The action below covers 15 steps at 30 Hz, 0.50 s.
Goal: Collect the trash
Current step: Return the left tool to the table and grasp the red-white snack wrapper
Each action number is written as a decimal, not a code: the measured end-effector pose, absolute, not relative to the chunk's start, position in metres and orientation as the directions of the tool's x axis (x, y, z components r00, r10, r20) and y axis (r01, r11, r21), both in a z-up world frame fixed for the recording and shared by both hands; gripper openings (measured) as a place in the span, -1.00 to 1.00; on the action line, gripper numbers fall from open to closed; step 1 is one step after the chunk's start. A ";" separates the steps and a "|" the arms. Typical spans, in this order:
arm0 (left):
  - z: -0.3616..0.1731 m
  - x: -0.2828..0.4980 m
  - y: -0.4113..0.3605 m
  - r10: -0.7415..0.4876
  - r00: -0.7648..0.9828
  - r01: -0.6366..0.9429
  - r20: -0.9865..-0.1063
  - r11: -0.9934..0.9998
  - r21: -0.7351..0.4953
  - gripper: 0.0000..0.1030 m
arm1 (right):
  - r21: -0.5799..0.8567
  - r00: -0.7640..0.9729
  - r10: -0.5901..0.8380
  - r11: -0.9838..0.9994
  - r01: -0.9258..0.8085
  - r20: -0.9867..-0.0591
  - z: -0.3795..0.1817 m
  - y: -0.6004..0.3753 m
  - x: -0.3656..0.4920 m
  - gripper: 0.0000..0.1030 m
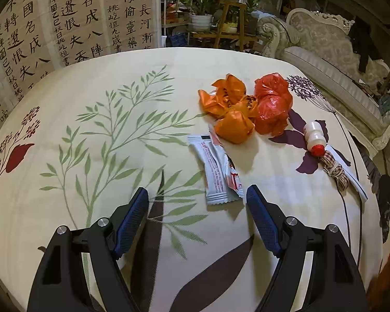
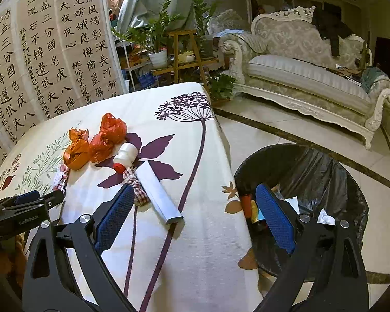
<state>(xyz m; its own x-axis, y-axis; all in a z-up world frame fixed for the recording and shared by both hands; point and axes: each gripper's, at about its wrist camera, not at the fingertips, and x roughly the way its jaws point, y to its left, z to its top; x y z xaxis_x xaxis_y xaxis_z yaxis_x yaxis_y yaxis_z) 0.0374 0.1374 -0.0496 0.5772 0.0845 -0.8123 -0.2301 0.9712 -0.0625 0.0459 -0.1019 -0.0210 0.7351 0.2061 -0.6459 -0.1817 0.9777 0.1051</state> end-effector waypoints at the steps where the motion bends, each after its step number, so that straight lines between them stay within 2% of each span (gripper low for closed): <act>1: -0.049 0.038 0.138 0.076 0.582 -0.228 -0.810 0.971 -0.073 0.47 | 0.104 0.733 0.209 0.977 -0.186 -0.647 -0.021 -0.101 0.046 0.79; 6: -0.050 0.051 0.140 0.079 0.590 -0.225 -0.804 0.972 -0.070 0.47 | 0.099 0.722 0.221 0.973 -0.207 -0.656 -0.022 -0.094 0.051 0.78; 9: -0.051 0.056 0.145 0.070 0.593 -0.220 -0.802 0.972 -0.078 0.41 | 0.088 0.713 0.222 0.971 -0.221 -0.665 -0.022 -0.087 0.054 0.68; 11: -0.050 0.056 0.147 0.073 0.599 -0.206 -0.797 0.976 -0.066 0.10 | 0.089 0.704 0.227 0.970 -0.227 -0.673 -0.023 -0.084 0.056 0.60; 12: -0.050 0.055 0.148 0.075 0.602 -0.200 -0.795 0.978 -0.059 0.03 | 0.093 0.700 0.230 0.969 -0.230 -0.676 -0.024 -0.083 0.057 0.59; 14: -0.050 0.051 0.150 0.083 0.608 -0.193 -0.790 0.980 -0.046 -0.27 | 0.092 0.693 0.237 0.966 -0.240 -0.681 -0.025 -0.080 0.058 0.50; 15: -0.050 0.050 0.151 0.083 0.609 -0.191 -0.789 0.981 -0.044 -0.33 | 0.087 0.691 0.236 0.966 -0.244 -0.684 -0.026 -0.078 0.059 0.49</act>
<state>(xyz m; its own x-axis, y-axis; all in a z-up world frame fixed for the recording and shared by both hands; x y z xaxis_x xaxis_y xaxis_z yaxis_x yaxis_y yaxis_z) 0.0504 0.1513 -0.0497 0.6093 0.0829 -0.7886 -0.1907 0.9807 -0.0442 0.0586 -0.0784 -0.0262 0.6907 0.2357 -0.6836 -0.2437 0.9660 0.0869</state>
